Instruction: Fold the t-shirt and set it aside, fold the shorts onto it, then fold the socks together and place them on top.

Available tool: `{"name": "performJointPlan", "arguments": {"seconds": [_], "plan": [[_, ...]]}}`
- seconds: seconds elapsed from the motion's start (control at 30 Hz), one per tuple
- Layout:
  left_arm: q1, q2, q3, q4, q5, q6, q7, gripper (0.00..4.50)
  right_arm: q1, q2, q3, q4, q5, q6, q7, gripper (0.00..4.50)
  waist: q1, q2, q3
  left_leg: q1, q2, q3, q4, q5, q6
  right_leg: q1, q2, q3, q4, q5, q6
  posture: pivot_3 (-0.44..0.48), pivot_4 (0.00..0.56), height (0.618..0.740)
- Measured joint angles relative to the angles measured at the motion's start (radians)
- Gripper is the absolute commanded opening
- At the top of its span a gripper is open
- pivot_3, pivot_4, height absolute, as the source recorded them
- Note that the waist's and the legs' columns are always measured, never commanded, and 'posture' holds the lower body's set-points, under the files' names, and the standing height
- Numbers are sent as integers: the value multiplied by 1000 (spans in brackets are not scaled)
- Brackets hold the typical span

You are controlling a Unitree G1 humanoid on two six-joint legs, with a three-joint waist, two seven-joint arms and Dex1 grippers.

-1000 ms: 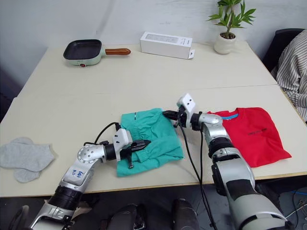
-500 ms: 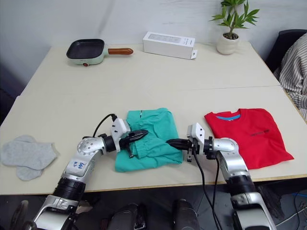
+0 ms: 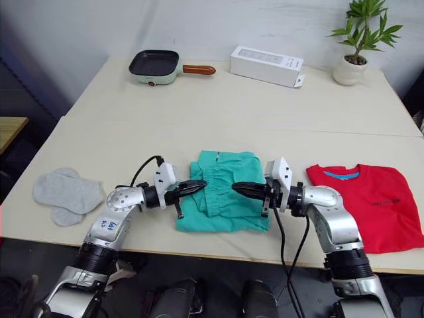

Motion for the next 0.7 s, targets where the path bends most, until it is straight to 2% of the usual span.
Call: {"name": "performJointPlan", "arguments": {"seconds": [0.2,0.3,0.4,0.5,0.53,0.6,0.7], "plan": [[-58,-60,-45,17,11,6,-5,0,-42,56,22,195,-75,-152,-6,36,2,0,0,0,-1,2,-1,1,0,0,5,0,1,0,0,0,150,740],[-94,-83,-62,87,42,7,19,0,28,37,37,172,-86,-208,29,36,9,0,0,0,-1,3,-1,0,0,0,5,0,1,0,1,0,150,740],[-101,-79,-71,139,79,8,36,0,121,-13,33,71,-62,-193,52,36,10,0,0,0,-1,4,0,0,2,0,5,0,1,1,2,0,150,740],[-100,-71,-69,142,87,-2,39,0,171,-73,-7,-47,35,-47,46,36,8,-2,1,1,-1,5,1,-2,3,0,1,2,-2,1,2,0,150,740],[-97,-68,-64,142,85,-10,34,0,169,-97,-36,-83,107,75,17,188,7,-2,1,1,0,5,1,-2,3,0,-1,3,-3,1,3,0,150,740],[-78,-55,-52,137,66,-28,10,0,141,-144,-93,-109,223,278,-40,609,5,-2,1,1,1,5,1,-3,5,0,-1,3,-3,2,2,0,150,740],[-47,-22,-34,137,42,-68,-43,0,28,-222,-169,-95,361,584,-133,1627,3,-1,1,1,3,4,0,-4,4,0,0,2,-3,1,1,0,150,740]]}}
